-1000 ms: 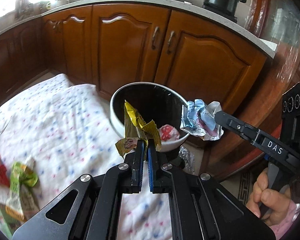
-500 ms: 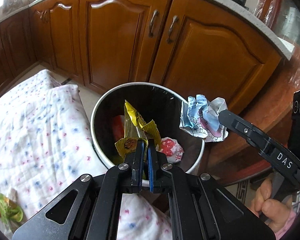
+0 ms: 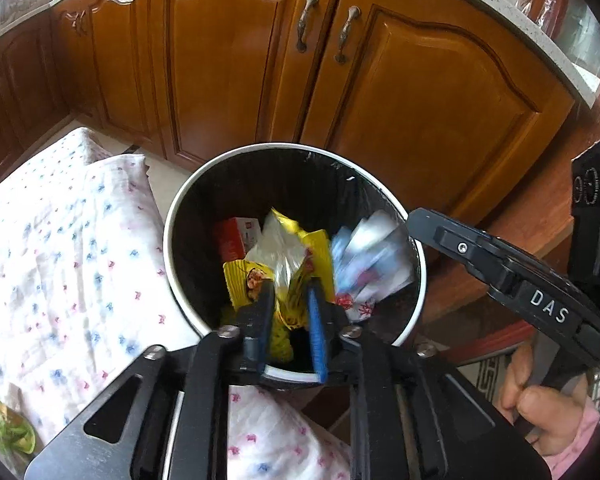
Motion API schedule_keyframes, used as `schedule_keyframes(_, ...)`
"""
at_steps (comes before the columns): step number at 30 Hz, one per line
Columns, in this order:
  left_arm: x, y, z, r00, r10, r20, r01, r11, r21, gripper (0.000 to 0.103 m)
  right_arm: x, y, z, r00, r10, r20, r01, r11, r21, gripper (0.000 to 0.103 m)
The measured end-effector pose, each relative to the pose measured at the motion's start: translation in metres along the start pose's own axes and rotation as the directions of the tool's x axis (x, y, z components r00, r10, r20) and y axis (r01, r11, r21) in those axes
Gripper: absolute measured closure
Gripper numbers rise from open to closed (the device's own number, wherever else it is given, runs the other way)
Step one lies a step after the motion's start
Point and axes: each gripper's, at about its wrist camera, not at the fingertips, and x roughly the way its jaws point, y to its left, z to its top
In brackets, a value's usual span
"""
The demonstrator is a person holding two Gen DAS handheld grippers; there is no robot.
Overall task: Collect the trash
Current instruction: 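Carry both wrappers over the bin and open both tools to drop them, then move both open tools back over the remaining items on the table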
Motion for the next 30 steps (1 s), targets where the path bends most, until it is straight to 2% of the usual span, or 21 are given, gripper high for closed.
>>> schedule_keyframes(2,-0.003,0.003,-0.001,1.0,0.0,0.008,0.0,1.0,-0.011,0.07,-0.005,0.002,0.0,1.0,0.007,0.012,-0.007,1.0,0.001,0.063)
schedule_keyframes(5,-0.012,0.01,-0.004,1.0,0.001,0.021,0.0,0.999,-0.034,0.068,-0.012,0.007,-0.002,1.0,0.017,0.026,-0.017,1.0,0.006,0.054)
schedule_keyframes(10,-0.038,0.026,-0.022,0.998,0.014,0.061,-0.008,0.996,-0.09,0.064,-0.03,0.02,-0.016,0.997,0.056,0.06,-0.058,0.998,0.034,0.023)
schedule_keyframes(12,-0.05,0.033,-0.033,0.996,0.034,0.084,-0.024,0.993,-0.113,0.057,-0.034,0.029,-0.024,0.995,0.07,0.069,-0.073,0.997,0.036,0.019)
schedule_keyframes(20,-0.096,0.069,-0.089,0.984,0.123,0.13,-0.095,0.974,-0.205,0.055,-0.036,0.075,-0.06,0.989,0.143,0.034,-0.144,0.989,0.016,0.017)
schedule_keyframes(30,-0.159,0.115,-0.146,0.959,0.225,0.172,-0.166,0.939,-0.302,0.055,-0.026,0.129,-0.1,0.979,0.202,-0.038,-0.203,0.979,-0.016,0.017)
